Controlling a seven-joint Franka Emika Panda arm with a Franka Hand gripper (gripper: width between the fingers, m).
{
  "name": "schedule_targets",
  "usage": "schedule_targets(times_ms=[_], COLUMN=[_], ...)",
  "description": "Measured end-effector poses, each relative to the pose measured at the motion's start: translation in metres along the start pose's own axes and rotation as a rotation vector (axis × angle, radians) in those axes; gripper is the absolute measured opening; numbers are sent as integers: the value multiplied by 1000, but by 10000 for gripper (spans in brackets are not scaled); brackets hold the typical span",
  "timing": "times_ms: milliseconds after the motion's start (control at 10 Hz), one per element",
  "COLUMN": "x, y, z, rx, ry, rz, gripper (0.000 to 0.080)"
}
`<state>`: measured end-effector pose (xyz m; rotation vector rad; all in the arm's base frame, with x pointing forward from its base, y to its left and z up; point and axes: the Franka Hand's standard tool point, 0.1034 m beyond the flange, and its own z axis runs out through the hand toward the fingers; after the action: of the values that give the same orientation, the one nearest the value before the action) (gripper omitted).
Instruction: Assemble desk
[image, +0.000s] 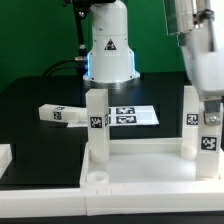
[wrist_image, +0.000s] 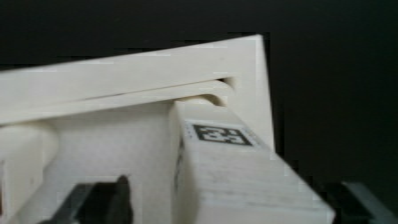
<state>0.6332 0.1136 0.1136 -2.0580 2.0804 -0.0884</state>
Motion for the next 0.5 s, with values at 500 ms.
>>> schedule_targets(times_ms=[500], x=[-5], y=[-2], z=[3], rx=[14], ry=[3], rz=[-647], gripper=[646])
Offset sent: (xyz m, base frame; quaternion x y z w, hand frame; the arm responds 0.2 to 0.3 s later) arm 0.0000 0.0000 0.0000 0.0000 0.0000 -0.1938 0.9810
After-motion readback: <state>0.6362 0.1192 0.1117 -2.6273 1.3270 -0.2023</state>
